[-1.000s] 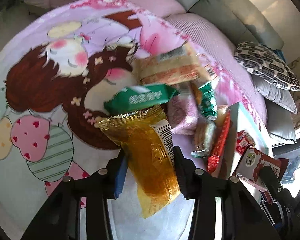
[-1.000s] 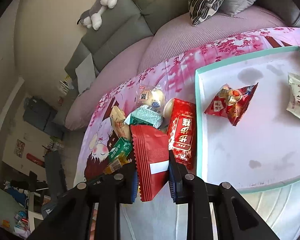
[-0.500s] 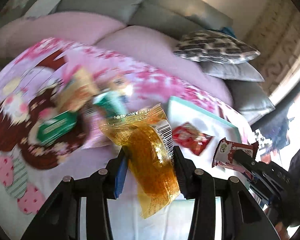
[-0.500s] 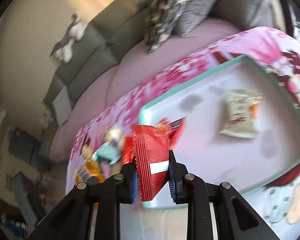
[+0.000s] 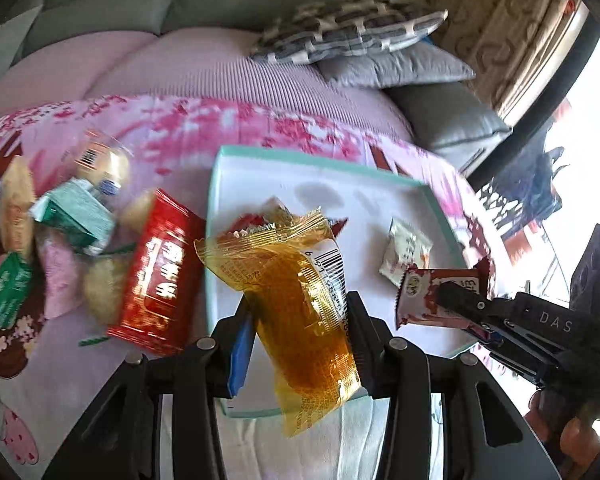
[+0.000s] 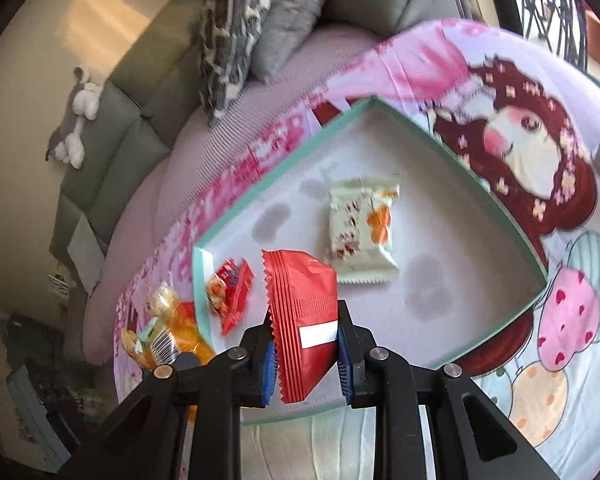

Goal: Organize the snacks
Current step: 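Lower both held snacks into the tray and open both tools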

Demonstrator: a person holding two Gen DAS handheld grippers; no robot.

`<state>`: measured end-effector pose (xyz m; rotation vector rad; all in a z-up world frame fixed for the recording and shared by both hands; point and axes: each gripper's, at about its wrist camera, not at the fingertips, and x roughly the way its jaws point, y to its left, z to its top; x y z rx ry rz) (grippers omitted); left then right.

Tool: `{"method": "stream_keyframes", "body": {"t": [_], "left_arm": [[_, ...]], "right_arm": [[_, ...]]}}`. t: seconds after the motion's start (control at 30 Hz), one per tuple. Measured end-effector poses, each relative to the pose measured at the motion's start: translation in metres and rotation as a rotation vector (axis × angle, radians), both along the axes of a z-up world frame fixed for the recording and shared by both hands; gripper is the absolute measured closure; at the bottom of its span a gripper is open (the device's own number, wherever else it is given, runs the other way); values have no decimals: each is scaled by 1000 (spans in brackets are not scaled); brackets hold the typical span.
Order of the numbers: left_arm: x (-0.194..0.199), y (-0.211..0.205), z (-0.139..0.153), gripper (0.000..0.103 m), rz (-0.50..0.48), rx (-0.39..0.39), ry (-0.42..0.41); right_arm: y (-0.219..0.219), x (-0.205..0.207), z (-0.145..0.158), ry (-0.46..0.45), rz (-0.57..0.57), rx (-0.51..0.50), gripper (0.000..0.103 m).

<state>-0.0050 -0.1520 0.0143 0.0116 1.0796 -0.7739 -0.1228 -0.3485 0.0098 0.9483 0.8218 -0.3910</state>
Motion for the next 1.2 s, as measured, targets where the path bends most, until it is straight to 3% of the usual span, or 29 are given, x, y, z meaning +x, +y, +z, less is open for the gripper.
{"method": "stream_keyframes", "body": {"t": [0.23, 0.53, 0.7, 0.97, 1.2], "left_arm": [[10, -11, -20, 58, -24, 32, 51], [13, -14, -28, 58, -30, 75, 53], [15, -10, -28, 37, -18, 94, 48], [13, -7, -18, 16, 4, 116, -14], [15, 10, -3, 14, 66, 124, -98]], "right_arm": [[2, 3, -15, 45, 23, 29, 75], [-4, -1, -20, 75, 1, 39, 74], [-9, -3, -21, 114, -19, 20, 50], [-11, -5, -16, 165, -30, -60, 36], [-1, 4, -6, 186, 12, -159, 29]]}}
